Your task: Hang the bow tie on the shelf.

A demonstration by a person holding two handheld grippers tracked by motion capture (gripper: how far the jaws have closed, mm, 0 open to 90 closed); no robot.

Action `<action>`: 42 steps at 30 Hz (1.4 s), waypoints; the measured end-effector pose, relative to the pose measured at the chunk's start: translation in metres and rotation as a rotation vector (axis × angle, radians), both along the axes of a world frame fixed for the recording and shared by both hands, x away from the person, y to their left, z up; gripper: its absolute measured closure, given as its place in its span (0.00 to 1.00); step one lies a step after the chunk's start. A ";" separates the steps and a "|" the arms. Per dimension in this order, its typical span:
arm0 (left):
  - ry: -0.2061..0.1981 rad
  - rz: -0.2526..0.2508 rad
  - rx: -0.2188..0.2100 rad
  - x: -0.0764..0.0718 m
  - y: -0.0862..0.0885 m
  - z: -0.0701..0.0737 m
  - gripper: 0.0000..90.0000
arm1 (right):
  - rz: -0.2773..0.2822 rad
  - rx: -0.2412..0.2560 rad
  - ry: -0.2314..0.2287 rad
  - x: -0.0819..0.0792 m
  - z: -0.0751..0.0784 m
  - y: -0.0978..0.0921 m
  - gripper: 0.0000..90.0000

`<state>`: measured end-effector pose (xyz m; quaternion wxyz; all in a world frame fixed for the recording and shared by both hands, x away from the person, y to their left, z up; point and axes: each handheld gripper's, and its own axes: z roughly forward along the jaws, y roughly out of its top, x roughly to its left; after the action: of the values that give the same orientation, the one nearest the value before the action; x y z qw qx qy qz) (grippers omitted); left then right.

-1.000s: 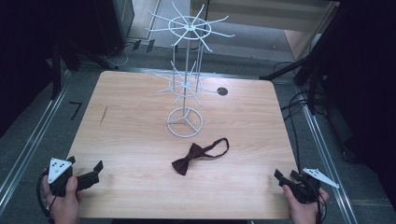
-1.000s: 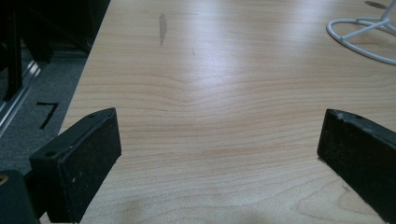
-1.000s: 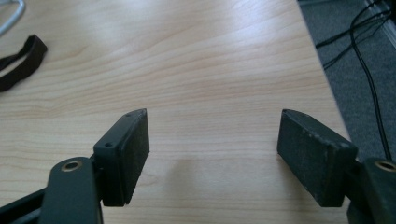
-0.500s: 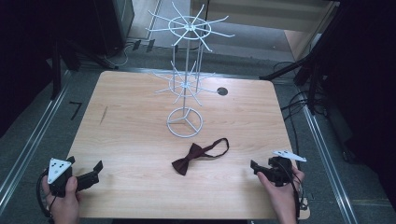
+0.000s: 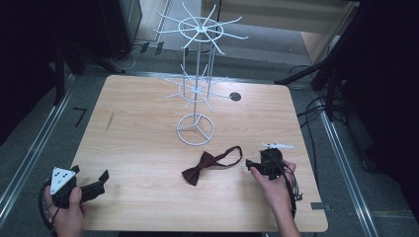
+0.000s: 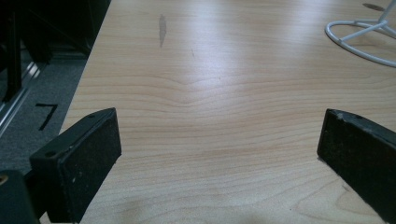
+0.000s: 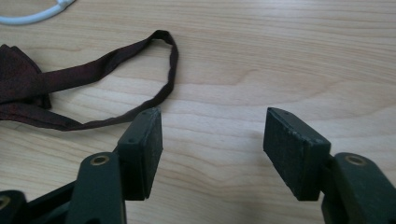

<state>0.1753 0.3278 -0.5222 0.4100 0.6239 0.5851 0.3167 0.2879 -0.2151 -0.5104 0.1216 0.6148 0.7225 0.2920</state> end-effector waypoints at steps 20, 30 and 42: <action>0.003 -0.001 -0.006 0.000 0.000 0.000 0.00 | 0.041 -0.051 0.093 0.032 -0.001 0.034 0.56; 0.004 0.000 -0.008 0.001 0.001 0.000 0.00 | 0.025 -0.069 0.068 0.035 0.002 0.035 0.60; 0.006 0.000 -0.007 0.000 0.000 0.000 0.00 | 0.038 -0.063 0.072 0.045 -0.001 0.051 0.61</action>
<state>0.1758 0.3281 -0.5223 0.4105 0.6235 0.5873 0.3127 0.3324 -0.1643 -0.5112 0.1093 0.6069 0.7468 0.2490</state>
